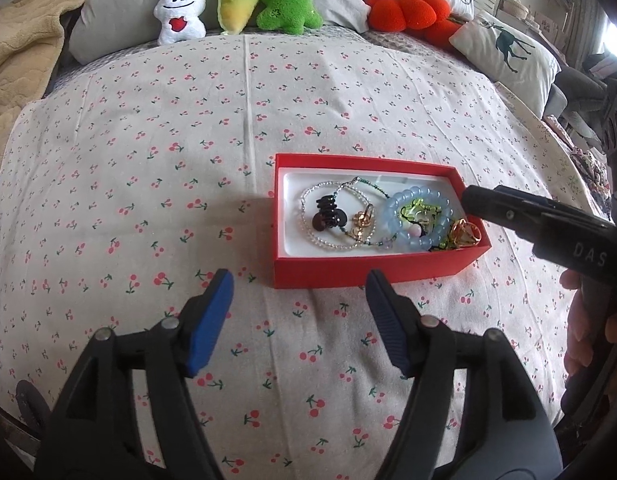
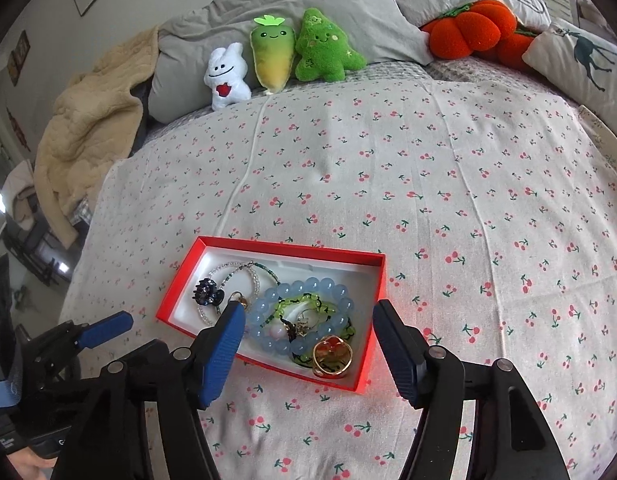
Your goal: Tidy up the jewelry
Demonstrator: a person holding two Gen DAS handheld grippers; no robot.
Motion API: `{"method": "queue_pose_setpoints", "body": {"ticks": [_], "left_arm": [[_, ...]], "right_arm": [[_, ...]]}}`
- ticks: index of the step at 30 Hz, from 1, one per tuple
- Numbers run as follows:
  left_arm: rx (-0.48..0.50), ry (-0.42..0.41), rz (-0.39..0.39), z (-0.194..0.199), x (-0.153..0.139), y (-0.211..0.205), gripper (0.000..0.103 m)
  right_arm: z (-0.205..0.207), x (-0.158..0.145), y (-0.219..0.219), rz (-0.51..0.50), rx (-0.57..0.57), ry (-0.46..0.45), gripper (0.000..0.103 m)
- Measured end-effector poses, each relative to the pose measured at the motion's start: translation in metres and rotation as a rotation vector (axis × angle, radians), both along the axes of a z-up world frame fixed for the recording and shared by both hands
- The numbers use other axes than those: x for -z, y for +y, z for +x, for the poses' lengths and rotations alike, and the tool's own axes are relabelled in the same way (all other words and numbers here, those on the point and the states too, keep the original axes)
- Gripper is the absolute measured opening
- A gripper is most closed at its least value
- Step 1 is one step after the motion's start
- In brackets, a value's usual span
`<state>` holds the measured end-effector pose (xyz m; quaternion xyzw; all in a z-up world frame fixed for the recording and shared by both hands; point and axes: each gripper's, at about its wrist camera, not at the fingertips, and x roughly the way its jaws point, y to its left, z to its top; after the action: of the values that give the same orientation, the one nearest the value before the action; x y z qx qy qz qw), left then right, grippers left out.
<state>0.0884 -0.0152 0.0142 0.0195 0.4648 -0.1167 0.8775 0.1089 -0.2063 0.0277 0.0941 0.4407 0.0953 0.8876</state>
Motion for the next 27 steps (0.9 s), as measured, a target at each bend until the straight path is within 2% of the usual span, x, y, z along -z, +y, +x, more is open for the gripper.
{"method": "queue_pose_setpoints", "body": {"ticks": [2, 4, 6, 7, 11, 14, 17, 20, 24, 27], "left_arm": [[-0.017, 0.007, 0.007, -0.004, 0.002, 0.002, 0.082], [-0.039, 0.029, 0.008, -0.007, 0.005, 0.004, 0.086], [-0.050, 0.044, 0.013, -0.012, 0.009, 0.005, 0.099], [-0.051, 0.042, 0.016, -0.015, 0.010, 0.005, 0.102], [-0.062, 0.024, 0.055, -0.028, 0.010, 0.005, 0.103], [-0.090, 0.016, 0.089, -0.037, 0.010, 0.009, 0.103], [-0.101, 0.044, 0.122, -0.043, 0.013, 0.011, 0.103], [-0.108, 0.074, 0.128, -0.049, 0.014, 0.014, 0.103], [-0.126, 0.089, 0.114, -0.054, 0.014, 0.016, 0.103], [-0.125, 0.093, 0.119, -0.055, 0.016, 0.015, 0.103]], "right_arm": [[-0.005, -0.001, -0.008, -0.002, 0.013, 0.002, 0.072], [-0.010, 0.002, -0.015, -0.001, 0.029, 0.010, 0.084], [-0.016, 0.004, -0.021, -0.011, 0.041, 0.016, 0.094], [-0.019, 0.005, -0.023, -0.019, 0.045, 0.016, 0.103], [-0.034, 0.005, -0.027, -0.078, 0.056, 0.017, 0.103], [-0.044, 0.009, -0.026, -0.130, 0.070, 0.069, 0.103], [-0.054, 0.016, -0.024, -0.135, 0.068, 0.129, 0.103], [-0.065, 0.022, -0.019, -0.143, 0.059, 0.182, 0.103], [-0.077, 0.022, -0.011, -0.171, 0.054, 0.187, 0.103], [-0.081, 0.023, -0.009, -0.151, 0.064, 0.197, 0.103]]}}
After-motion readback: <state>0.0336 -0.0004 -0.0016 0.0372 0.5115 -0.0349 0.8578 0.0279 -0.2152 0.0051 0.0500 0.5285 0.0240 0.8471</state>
